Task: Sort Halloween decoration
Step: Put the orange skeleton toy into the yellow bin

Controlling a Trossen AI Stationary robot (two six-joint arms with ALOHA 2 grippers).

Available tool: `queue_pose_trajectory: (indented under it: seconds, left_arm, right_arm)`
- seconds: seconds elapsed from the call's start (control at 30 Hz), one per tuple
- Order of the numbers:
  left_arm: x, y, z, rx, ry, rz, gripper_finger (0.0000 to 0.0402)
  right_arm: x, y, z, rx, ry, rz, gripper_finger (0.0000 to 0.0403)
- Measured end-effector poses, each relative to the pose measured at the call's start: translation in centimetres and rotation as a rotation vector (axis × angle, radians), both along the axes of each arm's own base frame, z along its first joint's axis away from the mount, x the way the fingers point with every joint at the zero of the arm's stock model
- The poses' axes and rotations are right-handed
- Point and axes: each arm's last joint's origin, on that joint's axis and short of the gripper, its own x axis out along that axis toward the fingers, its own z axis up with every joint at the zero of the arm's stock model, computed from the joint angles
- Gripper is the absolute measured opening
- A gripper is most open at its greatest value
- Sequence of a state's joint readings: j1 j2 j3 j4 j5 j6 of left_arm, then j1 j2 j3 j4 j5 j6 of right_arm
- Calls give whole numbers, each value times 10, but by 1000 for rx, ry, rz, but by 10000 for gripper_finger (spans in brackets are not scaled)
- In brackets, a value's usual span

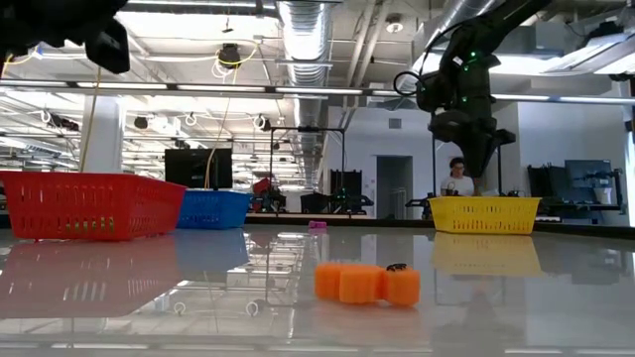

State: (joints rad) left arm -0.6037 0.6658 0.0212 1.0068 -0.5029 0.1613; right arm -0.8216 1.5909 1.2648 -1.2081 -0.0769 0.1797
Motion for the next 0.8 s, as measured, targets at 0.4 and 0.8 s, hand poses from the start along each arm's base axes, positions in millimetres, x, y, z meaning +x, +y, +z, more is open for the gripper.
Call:
queue_pose_trajectory:
  seconds: [0.4,0.8]
  left_arm:
    - [4,-8,46,150,-59,-127,0]
    - [7,-3,43,57,108,73,0]
  right_arm:
    - [5,8,4,13,-24,-52,143]
    - [77,83,24,-118,-252,250,159]
